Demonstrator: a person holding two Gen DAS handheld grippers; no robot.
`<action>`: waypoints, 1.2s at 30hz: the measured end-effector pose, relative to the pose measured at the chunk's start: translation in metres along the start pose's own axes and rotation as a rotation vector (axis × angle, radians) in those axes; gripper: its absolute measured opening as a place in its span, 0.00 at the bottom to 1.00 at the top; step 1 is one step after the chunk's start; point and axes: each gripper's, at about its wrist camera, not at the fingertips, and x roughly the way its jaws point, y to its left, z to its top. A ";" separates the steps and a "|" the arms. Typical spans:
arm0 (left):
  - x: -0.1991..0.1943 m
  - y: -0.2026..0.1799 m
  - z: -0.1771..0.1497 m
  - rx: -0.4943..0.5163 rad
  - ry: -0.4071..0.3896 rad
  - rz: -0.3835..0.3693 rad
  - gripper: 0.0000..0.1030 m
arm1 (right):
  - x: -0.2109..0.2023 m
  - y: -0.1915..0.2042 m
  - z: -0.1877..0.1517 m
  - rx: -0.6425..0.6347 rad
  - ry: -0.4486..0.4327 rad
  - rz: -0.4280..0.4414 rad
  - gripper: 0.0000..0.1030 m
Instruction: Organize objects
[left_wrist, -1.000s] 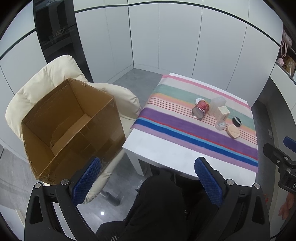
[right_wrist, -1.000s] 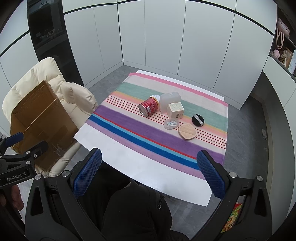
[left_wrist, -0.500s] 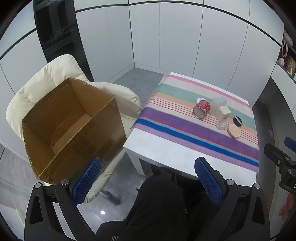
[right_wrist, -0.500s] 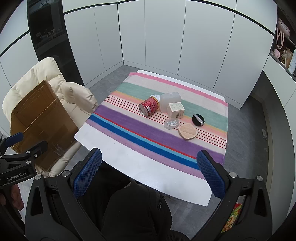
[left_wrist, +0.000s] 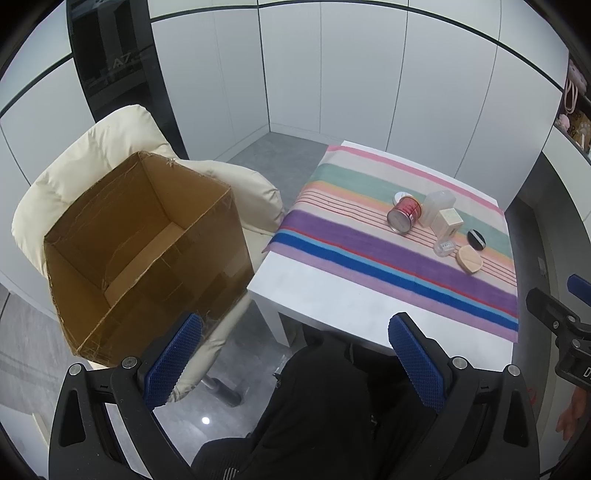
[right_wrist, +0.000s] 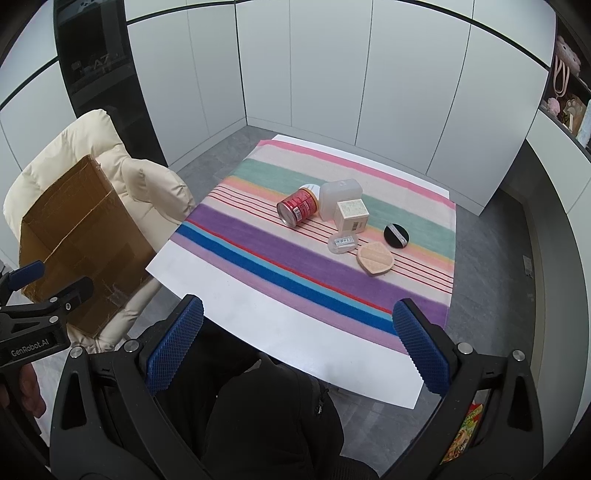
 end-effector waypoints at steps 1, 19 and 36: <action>0.000 0.000 0.000 -0.001 -0.001 0.001 0.99 | 0.000 0.000 -0.001 0.001 -0.002 0.000 1.00; 0.004 -0.006 0.003 -0.005 0.014 -0.011 0.99 | -0.002 -0.008 -0.001 0.015 0.002 -0.012 1.00; 0.010 -0.048 0.006 0.074 0.000 -0.057 0.99 | -0.004 -0.051 -0.014 0.107 0.026 -0.055 1.00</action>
